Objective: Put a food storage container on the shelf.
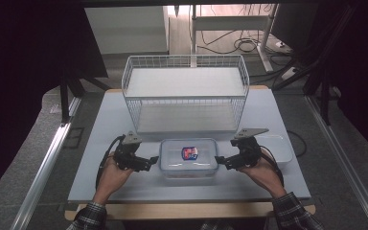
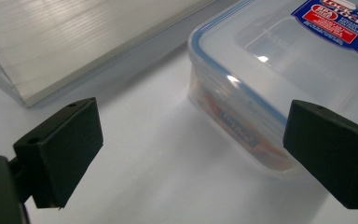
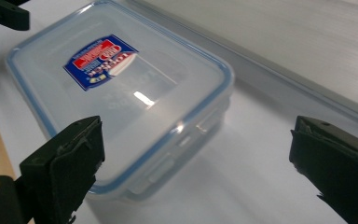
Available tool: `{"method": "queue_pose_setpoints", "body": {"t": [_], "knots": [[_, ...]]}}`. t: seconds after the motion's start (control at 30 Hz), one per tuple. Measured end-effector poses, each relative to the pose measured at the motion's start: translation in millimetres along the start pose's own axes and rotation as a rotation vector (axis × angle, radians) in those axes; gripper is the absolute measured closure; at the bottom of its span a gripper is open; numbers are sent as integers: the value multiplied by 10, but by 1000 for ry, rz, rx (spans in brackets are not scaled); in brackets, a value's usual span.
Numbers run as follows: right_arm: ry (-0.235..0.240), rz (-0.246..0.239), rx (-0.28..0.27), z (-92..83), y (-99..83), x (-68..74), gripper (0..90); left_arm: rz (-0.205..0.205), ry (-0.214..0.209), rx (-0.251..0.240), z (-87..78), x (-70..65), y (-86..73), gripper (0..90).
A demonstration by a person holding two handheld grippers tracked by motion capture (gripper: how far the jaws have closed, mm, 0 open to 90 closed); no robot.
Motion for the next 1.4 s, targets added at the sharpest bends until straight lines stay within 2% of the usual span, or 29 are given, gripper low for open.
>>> {"method": "queue_pose_setpoints", "body": {"t": [0.1, 0.13, 0.17, 0.2, 0.37, 0.43, 0.53, 0.57, 0.6, 0.63, 0.67, 0.7, 0.73, 0.8, 0.83, 0.87, 1.0, 1.03, 1.07, 1.13, 1.17, 1.2, 1.23, 1.27, 1.3, 1.37, 1.4], "knots": [[2, -11, 4, 8, 23, 53, 36, -3, -37, 7, 40, -32, 58, 36], [2, -11, 4, 8, 23, 53, 36, -3, -37, 7, 40, -32, 58, 31], [9, -8, 12, 13, 39, 69, 42, -8, -72, 0, 58, -44, 86, 31], [12, -1, 18, 15, 47, 80, 51, -18, -91, 2, 74, -51, 96, 36], [30, 15, 41, 50, 62, 115, 75, -16, -111, 12, 138, -68, 167, 58], [42, 23, 53, 95, 74, 143, 83, -16, -132, 14, 204, -82, 218, 71], [52, 28, 58, 132, 89, 163, 89, -25, -145, 25, 260, -71, 219, 76], [65, 34, 71, 185, 94, 182, 89, -44, -168, 40, 315, -53, 188, 75], [65, 34, 71, 185, 94, 182, 89, -44, -168, 40, 315, -53, 188, 67], [73, 39, 85, 243, 86, 193, 86, -78, -217, 31, 348, -31, 160, 61], [80, 42, 100, 272, 74, 199, 84, -96, -242, 28, 366, -25, 149, 56], [84, 45, 110, 303, 62, 205, 66, -96, -242, 28, 366, -25, 149, 48], [80, 44, 117, 330, 50, 202, 48, -122, -294, 25, 403, -26, 130, 44], [98, 78, 132, 351, 41, 185, 47, -139, -352, 29, 445, -46, 110, 45], [98, 78, 132, 351, 41, 185, 47, -139, -352, 29, 445, -46, 110, 46], [131, 117, 149, 376, 21, 172, 46, -164, -384, 37, 493, -76, 93, 22], [212, 182, 194, 423, -23, 176, 54, -207, -423, 53, 477, -87, 36, 26], [212, 182, 194, 423, -23, 176, 54, -207, -423, 53, 477, -87, 36, 43], [220, 195, 205, 416, -31, 174, 69, -236, -444, 48, 451, -94, 0, 59], [226, 204, 216, 410, -38, 173, 80, -248, -450, 48, 436, -97, -12, 77], [243, 229, 244, 385, -62, 169, 121, -269, -455, 37, 391, -97, -30, 133], [255, 249, 249, 368, -75, 156, 147, -286, -460, 24, 374, -89, -41, 161], [255, 249, 249, 368, -75, 156, 147, -286, -460, 24, 374, -89, -41, 190], [279, 280, 257, 326, -111, 138, 192, -309, -471, 6, 350, -83, -56, 213], [279, 280, 257, 326, -111, 138, 192, -309, -471, 6, 350, -83, -56, 223], [304, 316, 269, 290, -134, 121, 241, -323, -459, -1, 321, -109, -59, 235], [304, 328, 261, 279, -133, 108, 280, -348, -457, -26, 286, -101, -55, 275]]}}
Point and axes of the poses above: each handheld gripper's, and its own axes: z roughly forward along the jaws, y roughly out of its top, x roughly to its left, the point moved 5 cm from there along z, roughly forward along the jaws, and after that the axes turned 14 degrees about -y, right-handed, at the moved point
